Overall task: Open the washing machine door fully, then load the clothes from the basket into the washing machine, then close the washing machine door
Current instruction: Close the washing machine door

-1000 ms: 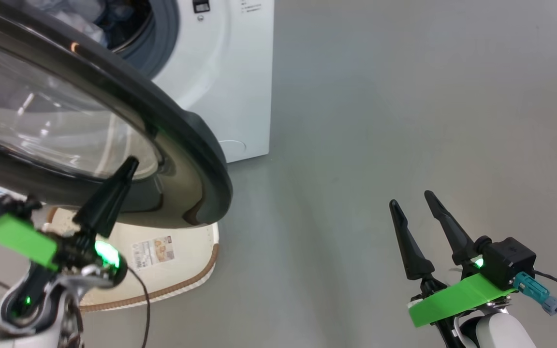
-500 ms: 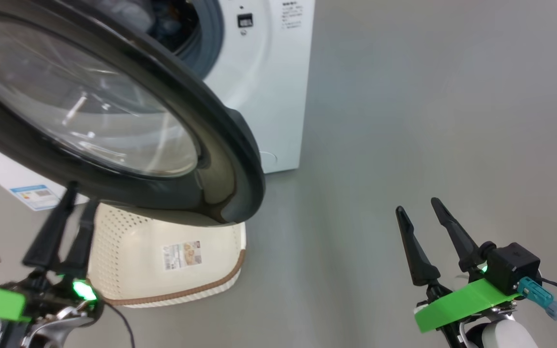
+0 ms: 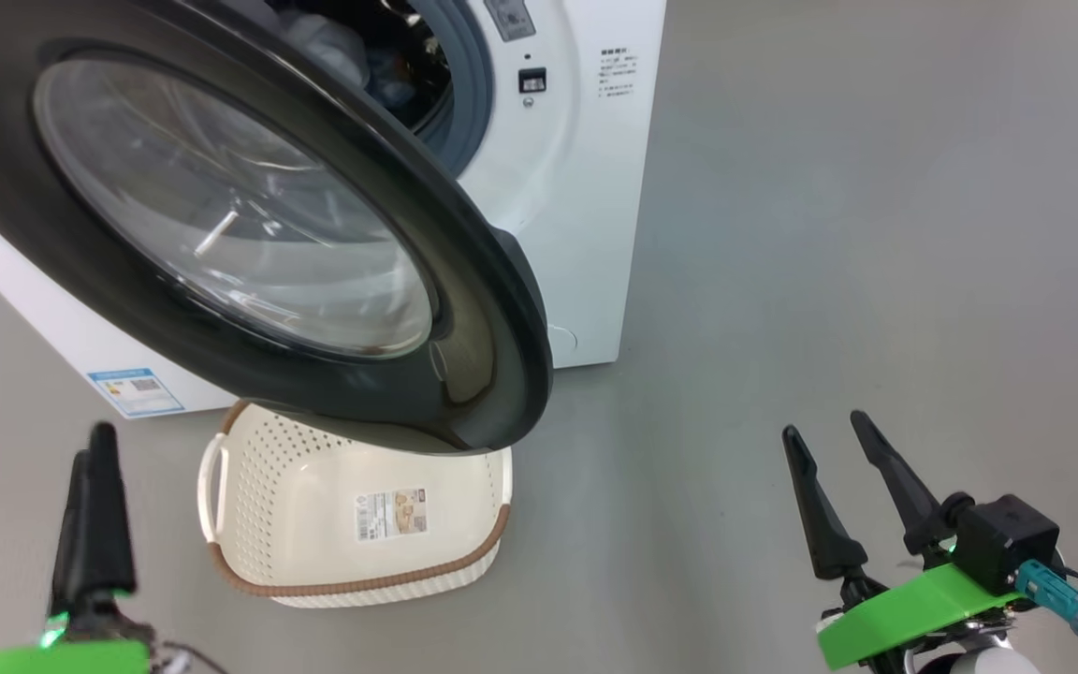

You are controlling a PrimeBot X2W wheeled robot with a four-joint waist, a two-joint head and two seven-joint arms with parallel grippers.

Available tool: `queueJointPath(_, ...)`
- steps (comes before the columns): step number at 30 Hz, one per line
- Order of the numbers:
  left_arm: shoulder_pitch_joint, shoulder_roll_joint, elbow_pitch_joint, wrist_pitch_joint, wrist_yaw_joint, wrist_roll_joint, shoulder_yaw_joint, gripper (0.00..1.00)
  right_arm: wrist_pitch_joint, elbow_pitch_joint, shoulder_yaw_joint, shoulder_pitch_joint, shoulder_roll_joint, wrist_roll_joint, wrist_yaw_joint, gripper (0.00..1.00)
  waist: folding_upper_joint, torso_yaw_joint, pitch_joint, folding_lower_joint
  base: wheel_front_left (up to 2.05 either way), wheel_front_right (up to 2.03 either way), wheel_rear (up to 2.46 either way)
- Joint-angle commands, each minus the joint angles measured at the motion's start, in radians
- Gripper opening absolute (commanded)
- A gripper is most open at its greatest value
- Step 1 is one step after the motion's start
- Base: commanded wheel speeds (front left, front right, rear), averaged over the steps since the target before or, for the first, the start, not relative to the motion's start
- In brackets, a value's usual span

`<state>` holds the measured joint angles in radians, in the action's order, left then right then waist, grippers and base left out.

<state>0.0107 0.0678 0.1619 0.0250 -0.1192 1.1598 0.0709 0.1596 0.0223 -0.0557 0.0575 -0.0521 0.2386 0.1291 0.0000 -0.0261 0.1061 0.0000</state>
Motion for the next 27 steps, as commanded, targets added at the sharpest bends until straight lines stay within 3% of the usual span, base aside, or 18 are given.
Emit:
queueJointPath(1,0.009,0.045,0.014,0.066,-0.011,-0.105,0.002,1.00,-0.007,-0.031,-0.020,0.001,0.002,-0.017,0.002,1.00,0.0000,0.006,-0.010,0.0000,0.00,0.00,0.00)
queueJointPath(4,0.033,0.070,-0.030,0.153,-0.004,-0.285,-0.033,1.00,-0.013,-0.035,-0.015,-0.008,0.002,-0.021,0.002,1.00,0.0000,0.011,-0.020,0.0000,0.00,0.00,0.00)
queueJointPath(8,0.049,0.092,-0.060,0.204,0.057,-0.484,-0.060,1.00,-0.022,-0.041,-0.011,-0.022,0.002,-0.024,0.002,1.00,0.0000,0.017,-0.033,0.0000,0.00,0.00,0.00)
queueJointPath(11,0.056,0.098,-0.069,0.213,0.089,-0.562,-0.078,1.00,-0.026,-0.045,-0.007,-0.029,0.002,-0.025,0.002,1.00,0.0000,0.021,-0.039,0.0000,0.00,0.00,0.00)
queueJointPath(13,0.069,0.123,-0.090,0.219,0.138,-0.678,-0.104,1.00,-0.031,-0.050,-0.003,-0.040,0.002,-0.026,0.002,1.00,0.0000,0.024,-0.047,0.0000,0.00,0.00,0.00)
queueJointPath(19,0.083,0.153,-0.112,0.216,0.185,-0.796,-0.147,1.00,-0.038,-0.058,0.001,-0.051,0.002,-0.031,0.002,1.00,0.0000,0.026,-0.055,0.0000,0.00,0.00,0.00)
queueJointPath(27,0.097,0.161,-0.106,0.201,0.204,-0.830,-0.174,1.00,-0.047,-0.066,0.004,-0.068,0.002,-0.039,0.002,1.00,0.0000,0.025,-0.066,0.0000,0.00,0.00,0.00)
